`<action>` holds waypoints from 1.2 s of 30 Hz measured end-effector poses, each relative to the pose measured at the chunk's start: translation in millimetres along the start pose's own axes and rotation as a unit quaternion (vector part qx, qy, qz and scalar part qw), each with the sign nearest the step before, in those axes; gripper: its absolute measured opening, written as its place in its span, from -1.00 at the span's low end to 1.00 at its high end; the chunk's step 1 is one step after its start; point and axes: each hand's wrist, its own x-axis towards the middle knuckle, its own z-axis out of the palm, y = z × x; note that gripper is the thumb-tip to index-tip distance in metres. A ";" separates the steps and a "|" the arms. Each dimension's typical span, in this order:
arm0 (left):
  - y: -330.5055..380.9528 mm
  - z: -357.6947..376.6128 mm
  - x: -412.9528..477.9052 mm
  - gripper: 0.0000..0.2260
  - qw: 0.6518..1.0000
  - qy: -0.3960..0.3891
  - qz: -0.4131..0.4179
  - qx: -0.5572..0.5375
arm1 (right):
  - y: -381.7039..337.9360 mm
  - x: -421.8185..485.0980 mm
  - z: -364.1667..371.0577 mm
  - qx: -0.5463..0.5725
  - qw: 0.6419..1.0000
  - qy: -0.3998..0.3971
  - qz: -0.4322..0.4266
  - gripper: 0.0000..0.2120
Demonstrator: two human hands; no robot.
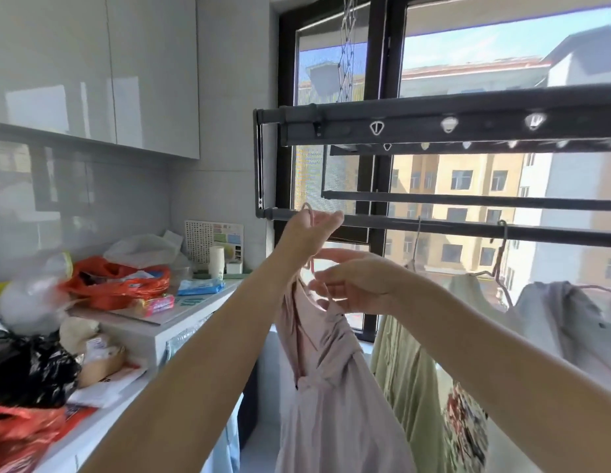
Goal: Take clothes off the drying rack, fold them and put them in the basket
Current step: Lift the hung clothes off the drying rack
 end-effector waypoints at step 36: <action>-14.2 43.2 -10.7 -0.59 0.996 -0.064 -0.005 -0.070 | 25.0 45.1 -143.8 0.008 0.936 0.352 -0.005 -0.57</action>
